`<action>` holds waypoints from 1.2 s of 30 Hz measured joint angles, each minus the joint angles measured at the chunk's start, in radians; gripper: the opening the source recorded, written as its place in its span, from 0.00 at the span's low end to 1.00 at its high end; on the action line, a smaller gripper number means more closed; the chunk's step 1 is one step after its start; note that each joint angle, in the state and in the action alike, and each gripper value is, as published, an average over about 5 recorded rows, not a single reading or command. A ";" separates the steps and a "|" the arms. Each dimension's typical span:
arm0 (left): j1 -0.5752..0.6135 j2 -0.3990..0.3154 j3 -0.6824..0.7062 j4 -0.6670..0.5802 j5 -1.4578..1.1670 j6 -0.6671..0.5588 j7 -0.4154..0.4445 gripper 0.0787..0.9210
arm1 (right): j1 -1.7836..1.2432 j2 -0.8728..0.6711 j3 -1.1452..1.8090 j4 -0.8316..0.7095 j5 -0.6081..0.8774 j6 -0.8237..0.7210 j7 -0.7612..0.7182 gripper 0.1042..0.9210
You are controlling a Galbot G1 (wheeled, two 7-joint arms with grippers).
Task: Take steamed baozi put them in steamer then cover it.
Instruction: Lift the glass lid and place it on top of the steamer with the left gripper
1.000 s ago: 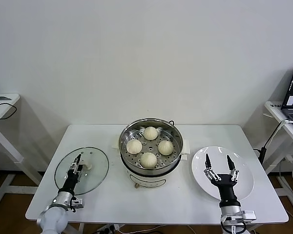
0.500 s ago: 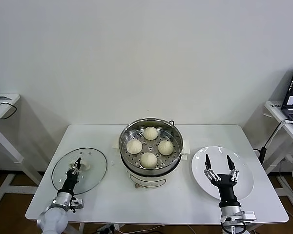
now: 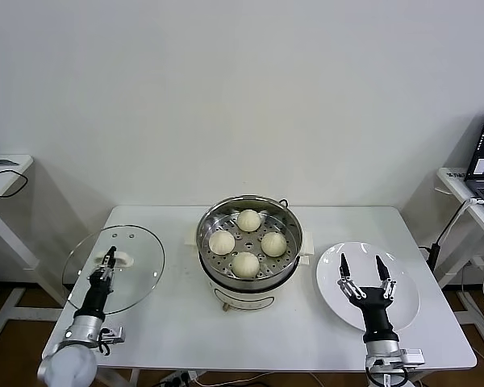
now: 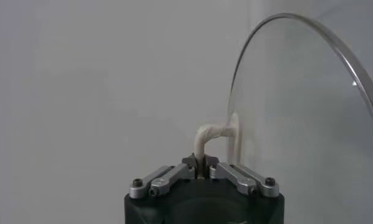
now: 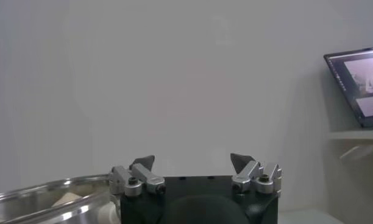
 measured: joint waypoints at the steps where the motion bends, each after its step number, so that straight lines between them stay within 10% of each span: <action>1: 0.016 0.005 0.002 -0.029 -0.011 0.011 0.012 0.13 | 0.001 -0.001 0.001 -0.001 0.002 0.000 0.000 0.88; 17: 0.141 0.122 0.173 -0.445 -0.149 0.325 0.281 0.13 | 0.020 -0.007 0.020 -0.026 0.021 0.002 -0.007 0.88; 36: -0.132 0.169 0.653 -0.471 -0.060 0.672 0.467 0.13 | 0.006 0.026 0.062 -0.047 -0.009 0.007 -0.005 0.88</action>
